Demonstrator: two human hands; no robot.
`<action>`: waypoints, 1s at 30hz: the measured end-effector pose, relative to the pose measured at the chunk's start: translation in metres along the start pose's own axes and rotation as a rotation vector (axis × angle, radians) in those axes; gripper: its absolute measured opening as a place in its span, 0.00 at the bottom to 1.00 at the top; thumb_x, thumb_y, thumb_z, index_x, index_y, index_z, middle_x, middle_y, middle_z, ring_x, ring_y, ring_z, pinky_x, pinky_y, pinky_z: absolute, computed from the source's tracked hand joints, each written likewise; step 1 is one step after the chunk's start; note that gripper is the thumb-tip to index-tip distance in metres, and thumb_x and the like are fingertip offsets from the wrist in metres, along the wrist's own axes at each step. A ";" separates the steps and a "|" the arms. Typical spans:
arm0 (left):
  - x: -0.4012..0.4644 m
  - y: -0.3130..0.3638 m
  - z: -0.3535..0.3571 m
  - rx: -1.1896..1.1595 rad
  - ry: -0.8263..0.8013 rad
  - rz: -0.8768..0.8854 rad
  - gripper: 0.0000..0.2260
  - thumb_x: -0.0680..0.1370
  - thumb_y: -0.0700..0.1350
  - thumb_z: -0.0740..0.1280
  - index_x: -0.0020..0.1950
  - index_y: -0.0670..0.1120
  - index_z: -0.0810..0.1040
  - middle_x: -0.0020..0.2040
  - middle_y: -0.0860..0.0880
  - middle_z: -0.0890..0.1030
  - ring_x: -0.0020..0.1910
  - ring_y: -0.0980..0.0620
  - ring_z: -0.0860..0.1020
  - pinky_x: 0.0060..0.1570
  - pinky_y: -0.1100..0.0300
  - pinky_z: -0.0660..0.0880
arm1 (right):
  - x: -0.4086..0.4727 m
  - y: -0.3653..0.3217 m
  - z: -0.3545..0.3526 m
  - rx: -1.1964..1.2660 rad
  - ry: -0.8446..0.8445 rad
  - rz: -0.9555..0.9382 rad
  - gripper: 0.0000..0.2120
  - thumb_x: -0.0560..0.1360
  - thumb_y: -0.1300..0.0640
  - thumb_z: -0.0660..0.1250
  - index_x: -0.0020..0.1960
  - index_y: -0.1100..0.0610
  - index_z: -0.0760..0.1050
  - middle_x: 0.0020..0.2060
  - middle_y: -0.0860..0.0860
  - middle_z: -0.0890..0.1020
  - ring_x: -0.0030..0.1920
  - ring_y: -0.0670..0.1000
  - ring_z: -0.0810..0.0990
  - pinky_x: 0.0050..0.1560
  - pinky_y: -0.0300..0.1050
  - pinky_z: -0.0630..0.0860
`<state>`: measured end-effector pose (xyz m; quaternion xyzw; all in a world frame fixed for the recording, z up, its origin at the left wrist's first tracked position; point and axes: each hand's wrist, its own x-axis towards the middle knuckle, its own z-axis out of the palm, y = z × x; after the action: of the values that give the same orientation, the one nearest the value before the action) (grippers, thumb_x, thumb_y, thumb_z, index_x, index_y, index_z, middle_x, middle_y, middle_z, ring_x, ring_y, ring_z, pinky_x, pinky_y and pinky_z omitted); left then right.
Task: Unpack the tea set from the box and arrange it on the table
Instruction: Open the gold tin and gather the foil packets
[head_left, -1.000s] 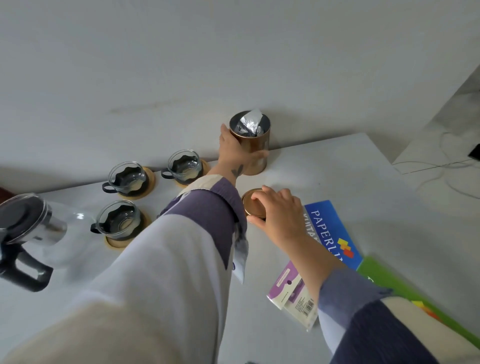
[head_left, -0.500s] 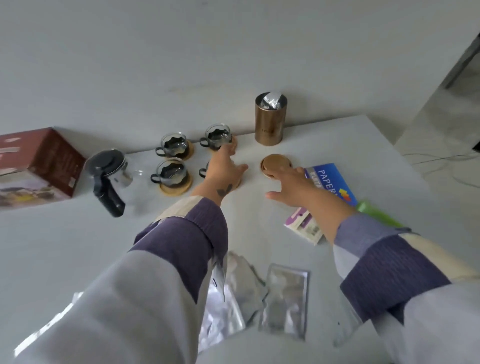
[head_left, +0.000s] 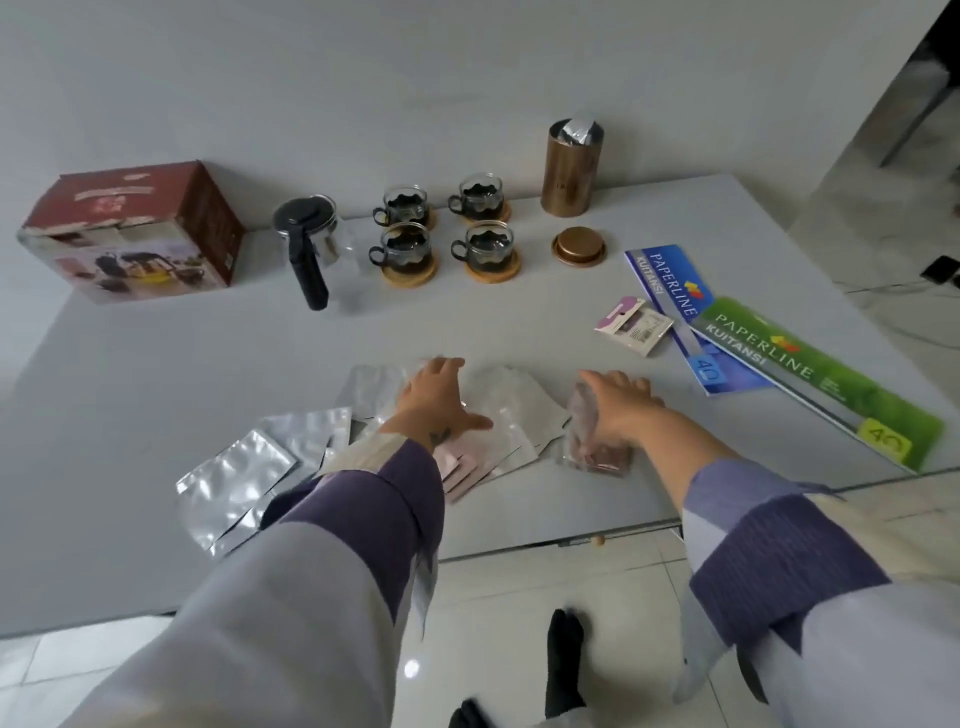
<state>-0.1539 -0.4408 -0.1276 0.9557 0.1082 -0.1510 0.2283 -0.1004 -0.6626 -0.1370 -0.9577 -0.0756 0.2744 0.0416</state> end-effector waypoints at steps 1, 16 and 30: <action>-0.006 -0.003 0.005 0.051 -0.007 -0.002 0.44 0.67 0.56 0.76 0.76 0.47 0.56 0.76 0.46 0.58 0.74 0.44 0.58 0.72 0.45 0.57 | -0.004 0.001 0.003 0.029 0.021 0.017 0.51 0.64 0.48 0.77 0.76 0.46 0.47 0.72 0.54 0.58 0.70 0.62 0.58 0.66 0.56 0.65; -0.025 -0.032 0.045 0.032 0.098 -0.025 0.41 0.68 0.57 0.74 0.76 0.50 0.59 0.76 0.54 0.56 0.75 0.50 0.56 0.72 0.50 0.58 | -0.007 -0.075 0.016 1.198 0.299 0.241 0.26 0.72 0.61 0.64 0.69 0.54 0.61 0.66 0.55 0.67 0.54 0.57 0.75 0.48 0.43 0.72; -0.027 -0.037 0.051 0.034 0.121 -0.016 0.41 0.71 0.58 0.72 0.77 0.49 0.55 0.78 0.52 0.53 0.77 0.50 0.50 0.75 0.49 0.51 | -0.016 -0.109 0.038 0.171 0.250 0.151 0.47 0.56 0.36 0.77 0.67 0.55 0.64 0.64 0.59 0.68 0.63 0.59 0.66 0.63 0.49 0.66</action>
<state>-0.2016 -0.4361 -0.1769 0.9660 0.1268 -0.0966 0.2038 -0.1473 -0.5561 -0.1470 -0.9804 0.0257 0.1608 0.1113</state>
